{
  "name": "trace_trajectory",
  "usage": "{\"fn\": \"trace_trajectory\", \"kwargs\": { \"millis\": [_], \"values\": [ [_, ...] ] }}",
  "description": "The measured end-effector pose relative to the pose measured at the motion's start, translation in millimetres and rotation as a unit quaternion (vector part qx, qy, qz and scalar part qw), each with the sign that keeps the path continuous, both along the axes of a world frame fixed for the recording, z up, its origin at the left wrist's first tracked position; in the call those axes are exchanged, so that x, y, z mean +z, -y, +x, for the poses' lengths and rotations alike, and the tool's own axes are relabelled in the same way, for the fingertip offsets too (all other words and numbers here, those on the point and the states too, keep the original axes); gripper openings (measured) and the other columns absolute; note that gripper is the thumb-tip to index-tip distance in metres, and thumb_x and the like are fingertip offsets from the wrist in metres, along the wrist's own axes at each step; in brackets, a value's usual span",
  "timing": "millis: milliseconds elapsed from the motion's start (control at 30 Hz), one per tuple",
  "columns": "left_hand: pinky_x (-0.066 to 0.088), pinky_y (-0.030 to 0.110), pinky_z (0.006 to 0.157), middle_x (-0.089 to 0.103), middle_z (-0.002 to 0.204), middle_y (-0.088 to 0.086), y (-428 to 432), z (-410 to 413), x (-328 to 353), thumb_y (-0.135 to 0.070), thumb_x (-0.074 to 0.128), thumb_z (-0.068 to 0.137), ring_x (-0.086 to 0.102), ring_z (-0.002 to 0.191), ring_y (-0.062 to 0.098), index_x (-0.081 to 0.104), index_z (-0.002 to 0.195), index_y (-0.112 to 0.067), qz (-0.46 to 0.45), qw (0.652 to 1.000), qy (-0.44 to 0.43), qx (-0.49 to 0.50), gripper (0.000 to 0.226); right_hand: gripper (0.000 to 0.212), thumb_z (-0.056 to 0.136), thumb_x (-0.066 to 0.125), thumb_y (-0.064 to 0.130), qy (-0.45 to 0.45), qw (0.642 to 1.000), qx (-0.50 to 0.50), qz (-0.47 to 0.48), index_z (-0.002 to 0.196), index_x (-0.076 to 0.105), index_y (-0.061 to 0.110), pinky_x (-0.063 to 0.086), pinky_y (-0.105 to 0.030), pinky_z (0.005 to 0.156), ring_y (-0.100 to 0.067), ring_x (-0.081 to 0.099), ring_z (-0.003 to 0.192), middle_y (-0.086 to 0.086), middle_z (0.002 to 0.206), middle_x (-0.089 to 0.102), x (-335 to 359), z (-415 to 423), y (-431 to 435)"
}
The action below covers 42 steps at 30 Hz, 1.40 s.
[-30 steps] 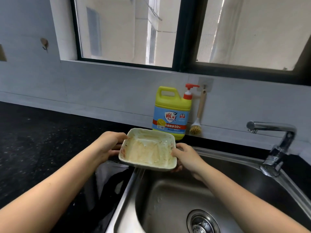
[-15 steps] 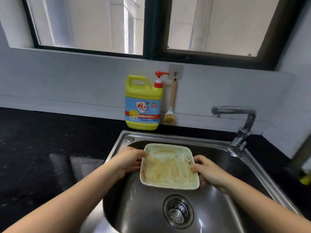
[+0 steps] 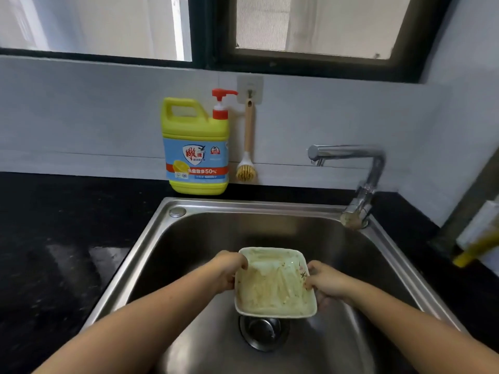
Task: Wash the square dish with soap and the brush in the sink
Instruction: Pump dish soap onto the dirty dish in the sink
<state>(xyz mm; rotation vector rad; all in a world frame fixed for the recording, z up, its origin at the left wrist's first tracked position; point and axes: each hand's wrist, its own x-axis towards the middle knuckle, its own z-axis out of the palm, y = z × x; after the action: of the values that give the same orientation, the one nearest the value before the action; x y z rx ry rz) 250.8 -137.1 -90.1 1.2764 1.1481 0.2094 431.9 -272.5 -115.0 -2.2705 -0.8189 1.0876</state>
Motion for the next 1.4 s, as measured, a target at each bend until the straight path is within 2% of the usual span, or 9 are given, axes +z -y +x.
{"fn": "trace_trajectory", "kwargs": {
  "millis": [133,233,333,500,733,833,933,1067,1400],
  "values": [
    [0.05,0.035,0.073,0.054,0.106,0.016,5.9,14.5,-14.3,-0.001,0.048,0.087,0.058,0.093,0.029,0.043,0.127,-0.002,-0.009,1.0,-0.007,-0.004,0.041,0.028,0.085,0.051,0.007,0.033,0.999,-0.009,-0.03,0.111,0.049,0.015,0.055,-0.035,0.055,-0.027,0.067,0.071,-0.014,0.104,0.064,-16.7,7.7,1.2],
    [0.051,0.031,0.065,0.056,0.117,0.02,7.1,23.3,-25.7,0.0,0.048,0.084,0.059,0.096,0.031,0.043,0.125,-0.001,-0.013,1.0,-0.011,-0.008,0.042,0.021,0.086,0.051,0.015,0.007,0.999,-0.028,-0.043,0.105,0.049,0.022,0.056,-0.034,0.052,-0.023,0.067,0.068,-0.009,0.098,0.064,-23.5,8.5,4.2],
    [0.052,0.034,0.074,0.058,0.114,0.02,8.5,26.9,-34.7,0.002,0.047,0.077,0.061,0.099,0.032,0.048,0.119,0.002,-0.009,1.0,-0.015,-0.017,0.042,0.015,0.088,0.051,0.018,-0.019,0.998,-0.045,-0.045,0.099,0.047,0.027,0.058,-0.036,0.06,-0.025,0.068,0.085,-0.006,0.102,0.064,-26.3,9.8,5.3],
    [0.052,0.038,0.086,0.06,0.102,0.017,10.2,30.7,-44.7,0.005,0.045,0.081,0.062,0.099,0.032,0.051,0.087,-0.006,-0.027,0.999,-0.016,-0.044,0.014,0.03,0.088,0.049,0.014,-0.049,0.995,-0.052,-0.071,0.116,0.049,0.025,0.054,-0.03,0.056,-0.022,0.065,0.087,-0.004,0.105,0.063,-31.1,15.7,7.0],
    [0.05,0.024,0.076,0.058,0.112,0.011,-2.3,21.5,-39.2,-0.001,0.051,0.083,0.057,0.096,0.021,0.055,0.116,-0.003,-0.03,0.985,-0.045,-0.166,0.033,0.035,0.087,0.051,0.018,-0.047,0.993,-0.044,-0.097,0.122,0.052,0.022,0.054,-0.028,0.058,-0.017,0.064,0.071,-0.004,0.098,0.064,-22.3,16.8,8.7],
    [0.048,0.027,0.082,0.053,0.117,0.008,-8.8,18.6,-31.9,-0.016,0.058,0.084,0.053,0.105,0.023,0.054,0.122,-0.007,0.071,0.965,-0.12,-0.224,0.039,0.038,0.081,0.057,0.022,0.066,0.995,-0.001,-0.08,0.119,0.054,0.016,0.047,-0.024,0.056,-0.015,0.059,0.076,-0.003,0.102,0.059,-11.9,13.9,-0.8],
    [0.046,0.03,0.087,0.056,0.12,0.009,-17.0,13.5,-10.6,-0.022,0.058,0.087,0.055,0.106,0.024,0.056,0.123,-0.006,0.232,0.918,-0.174,-0.269,0.04,0.045,0.084,0.061,0.027,0.148,0.988,0.028,-0.028,0.126,0.052,0.014,0.049,-0.027,0.076,-0.016,0.059,0.095,-0.004,0.118,0.058,4.6,8.9,-10.5],
    [0.046,0.028,0.092,0.064,0.118,0.005,-31.2,3.4,37.9,-0.021,0.057,0.089,0.06,0.107,0.019,0.065,0.115,-0.01,0.367,0.87,-0.138,-0.298,0.03,0.015,0.088,0.06,0.027,0.131,0.985,0.051,0.102,0.097,0.071,0.023,0.049,-0.024,0.082,-0.008,0.061,0.092,0.007,0.099,0.068,35.9,-3.2,-20.3],
    [0.048,0.03,0.081,0.066,0.099,0.001,-86.5,1.8,171.3,-0.015,0.053,0.09,0.059,0.092,0.017,0.067,0.105,-0.012,0.62,0.78,-0.001,-0.086,0.021,0.014,0.086,0.065,0.029,0.133,0.949,0.035,0.282,0.091,0.075,0.02,0.044,-0.017,0.073,-0.003,0.06,0.088,0.009,0.091,0.07,78.6,-30.5,-55.2]
  ]
}}
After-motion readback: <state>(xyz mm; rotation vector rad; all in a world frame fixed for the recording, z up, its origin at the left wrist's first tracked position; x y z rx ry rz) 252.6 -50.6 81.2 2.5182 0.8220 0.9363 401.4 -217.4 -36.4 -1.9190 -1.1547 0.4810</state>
